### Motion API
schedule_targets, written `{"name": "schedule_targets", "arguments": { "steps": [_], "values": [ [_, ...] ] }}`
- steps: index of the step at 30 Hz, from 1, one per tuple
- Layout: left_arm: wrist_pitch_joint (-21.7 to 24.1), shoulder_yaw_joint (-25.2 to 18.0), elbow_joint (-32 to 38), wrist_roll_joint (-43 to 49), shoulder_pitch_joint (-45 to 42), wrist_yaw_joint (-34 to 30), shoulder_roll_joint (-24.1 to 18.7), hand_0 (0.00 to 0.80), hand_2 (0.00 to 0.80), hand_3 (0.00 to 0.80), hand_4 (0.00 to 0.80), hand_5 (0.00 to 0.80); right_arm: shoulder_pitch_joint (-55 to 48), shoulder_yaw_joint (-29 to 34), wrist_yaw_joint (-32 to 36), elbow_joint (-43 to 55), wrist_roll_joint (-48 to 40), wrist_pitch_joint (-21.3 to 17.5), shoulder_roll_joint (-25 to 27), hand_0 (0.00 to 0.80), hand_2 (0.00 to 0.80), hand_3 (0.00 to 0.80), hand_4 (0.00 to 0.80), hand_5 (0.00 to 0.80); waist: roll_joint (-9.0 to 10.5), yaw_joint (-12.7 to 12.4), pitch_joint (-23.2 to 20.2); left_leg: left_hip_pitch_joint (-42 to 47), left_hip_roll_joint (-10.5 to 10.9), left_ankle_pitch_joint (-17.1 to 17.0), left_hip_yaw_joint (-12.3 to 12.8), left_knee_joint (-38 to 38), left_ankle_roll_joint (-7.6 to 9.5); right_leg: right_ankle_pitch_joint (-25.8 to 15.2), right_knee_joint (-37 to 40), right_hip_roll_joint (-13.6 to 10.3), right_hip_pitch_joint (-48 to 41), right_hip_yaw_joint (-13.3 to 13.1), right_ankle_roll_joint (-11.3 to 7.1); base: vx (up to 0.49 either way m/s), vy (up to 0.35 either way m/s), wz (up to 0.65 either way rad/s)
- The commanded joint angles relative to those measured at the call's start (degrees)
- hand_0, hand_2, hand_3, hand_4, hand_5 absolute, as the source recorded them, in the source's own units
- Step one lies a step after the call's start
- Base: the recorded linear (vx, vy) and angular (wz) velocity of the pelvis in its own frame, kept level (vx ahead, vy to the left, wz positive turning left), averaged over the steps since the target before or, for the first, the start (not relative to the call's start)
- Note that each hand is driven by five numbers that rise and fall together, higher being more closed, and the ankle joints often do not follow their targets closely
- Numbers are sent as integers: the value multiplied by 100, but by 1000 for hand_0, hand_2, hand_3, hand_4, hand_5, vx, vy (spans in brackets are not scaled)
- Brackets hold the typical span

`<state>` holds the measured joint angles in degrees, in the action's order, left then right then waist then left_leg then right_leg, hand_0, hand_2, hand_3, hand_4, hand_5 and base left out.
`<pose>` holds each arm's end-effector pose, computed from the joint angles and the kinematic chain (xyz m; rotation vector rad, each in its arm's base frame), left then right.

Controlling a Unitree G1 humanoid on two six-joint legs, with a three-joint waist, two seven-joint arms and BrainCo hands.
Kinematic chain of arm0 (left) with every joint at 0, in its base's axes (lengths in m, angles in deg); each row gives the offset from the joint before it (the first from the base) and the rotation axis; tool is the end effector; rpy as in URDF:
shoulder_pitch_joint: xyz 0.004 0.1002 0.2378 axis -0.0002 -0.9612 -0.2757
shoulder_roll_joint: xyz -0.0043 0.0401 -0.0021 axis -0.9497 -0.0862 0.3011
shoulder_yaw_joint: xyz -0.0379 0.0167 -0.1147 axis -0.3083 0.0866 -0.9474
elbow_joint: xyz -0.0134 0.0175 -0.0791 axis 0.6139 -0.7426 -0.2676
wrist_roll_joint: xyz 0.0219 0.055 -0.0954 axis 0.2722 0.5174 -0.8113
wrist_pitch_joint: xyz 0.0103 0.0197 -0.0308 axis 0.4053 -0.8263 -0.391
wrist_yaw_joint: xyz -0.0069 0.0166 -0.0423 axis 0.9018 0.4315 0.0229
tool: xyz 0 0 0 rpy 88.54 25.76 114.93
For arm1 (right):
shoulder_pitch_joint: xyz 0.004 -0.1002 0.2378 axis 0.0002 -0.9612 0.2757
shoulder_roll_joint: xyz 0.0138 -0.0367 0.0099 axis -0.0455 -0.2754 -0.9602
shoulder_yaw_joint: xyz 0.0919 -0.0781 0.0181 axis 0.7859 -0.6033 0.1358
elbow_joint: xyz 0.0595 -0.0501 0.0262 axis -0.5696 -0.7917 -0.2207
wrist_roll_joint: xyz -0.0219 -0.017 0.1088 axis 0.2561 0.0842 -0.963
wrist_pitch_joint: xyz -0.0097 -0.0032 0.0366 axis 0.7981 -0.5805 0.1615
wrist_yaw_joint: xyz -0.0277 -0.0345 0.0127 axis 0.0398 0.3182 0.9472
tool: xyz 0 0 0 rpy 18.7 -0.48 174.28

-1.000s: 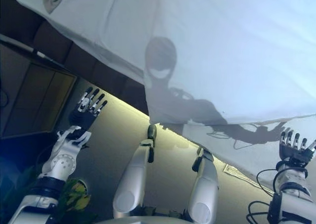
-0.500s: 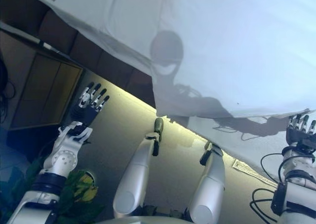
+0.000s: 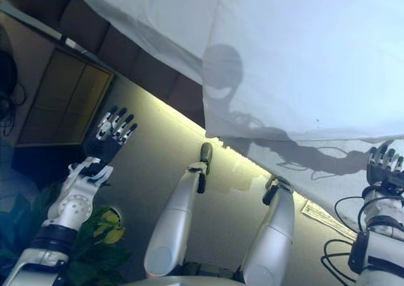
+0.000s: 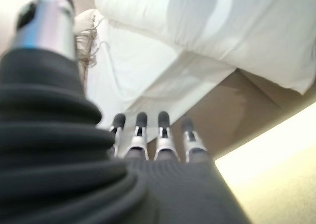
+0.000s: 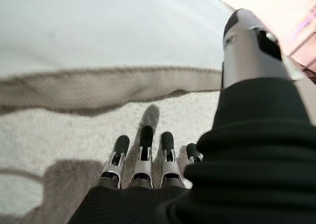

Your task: Make the bed neatly

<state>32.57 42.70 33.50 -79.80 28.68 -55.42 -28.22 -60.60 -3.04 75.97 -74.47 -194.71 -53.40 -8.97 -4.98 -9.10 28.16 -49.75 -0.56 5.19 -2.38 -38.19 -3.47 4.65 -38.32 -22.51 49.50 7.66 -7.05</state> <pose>0.2513 0.2647 0.0580 -0.5205 -0.0906 -0.1986 0.2119 -0.4210 0.0403 1.4261 -0.4030 -0.6558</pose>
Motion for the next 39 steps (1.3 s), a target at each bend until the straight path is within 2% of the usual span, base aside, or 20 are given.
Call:
{"name": "schedule_targets", "arguments": {
  "steps": [1, 13, 18, 19, 21, 29, 34, 39],
  "values": [
    [111, -55, 118, -170, 10, -119, 136, 0, 0, 0, 0, 0, -5, 22, -100, -115, -175, -157, 650, 0, 0, 0, 0, 0, -420, 1, -61, 226, -540, -559, -446, 577, -406, -387, -250, -260, -37, -227, -566, 32, -14, -18],
    [-40, 0, 110, -433, 23, -296, -66, 0, 0, 0, 0, 0, 988, -305, -471, 322, 385, -570, 1316, 0, 0, 0, 0, 0, -540, -122, -250, 608, -515, -1111, -331, 1694, -433, -618, 402, -317, -308, -27, -662, 15, -19, 4],
    [-29, 23, 76, -472, 48, -386, -86, 0, 0, 0, 0, 0, 1354, -502, -462, 425, 558, -610, 1445, 0, 0, 0, 0, 0, -600, -149, -243, 646, -474, -1123, -340, 1724, -427, -615, 386, -388, -319, 1, -670, -6, 21, 7],
    [-48, 16, 50, -498, 51, -389, -101, 0, 0, 0, 0, 0, 1411, -547, -489, 434, 571, -614, 1440, 72, 72, 72, 72, 72, -605, -154, -242, 640, -471, -1123, -335, 1723, -421, -607, 362, -397, -308, -3, -671, -2, 19, 3],
    [-61, 36, 29, -545, 73, -369, -106, 0, 0, 0, 0, 0, 1522, -613, -549, 435, 603, -582, 1466, 800, 800, 800, 800, 800, -627, -158, -236, 647, -470, -1159, -307, 1779, -419, -617, 374, -413, -301, -6, -681, 0, 20, 0],
    [-26, 42, 43, -584, -5, -465, -37, 0, 0, 0, 0, 0, 1581, -654, -591, 401, 688, -561, 1463, 800, 800, 800, 800, 800, -712, -179, -186, 781, -415, -1156, -277, 1830, -401, -591, 387, -477, -412, 46, -678, -7, 39, 5],
    [0, 91, 11, -548, 77, -464, -10, 0, 0, 0, 0, 0, 1532, -604, -638, 291, 500, -547, 1444, 800, 800, 800, 800, 800, -679, -179, -171, 809, -422, -1138, -277, 1821, -404, -609, 416, -479, -454, 73, -687, -6, 6, 3],
    [38, 73, 2, -652, 71, -398, -10, 0, 0, 0, 0, 0, 1128, -435, -445, 211, 219, -337, 1259, 800, 800, 800, 800, 800, -587, -132, -184, 938, -429, -1065, -263, 1777, -416, -654, 542, -430, -655, 145, -696, 0, 0, 0]
  ]
}}
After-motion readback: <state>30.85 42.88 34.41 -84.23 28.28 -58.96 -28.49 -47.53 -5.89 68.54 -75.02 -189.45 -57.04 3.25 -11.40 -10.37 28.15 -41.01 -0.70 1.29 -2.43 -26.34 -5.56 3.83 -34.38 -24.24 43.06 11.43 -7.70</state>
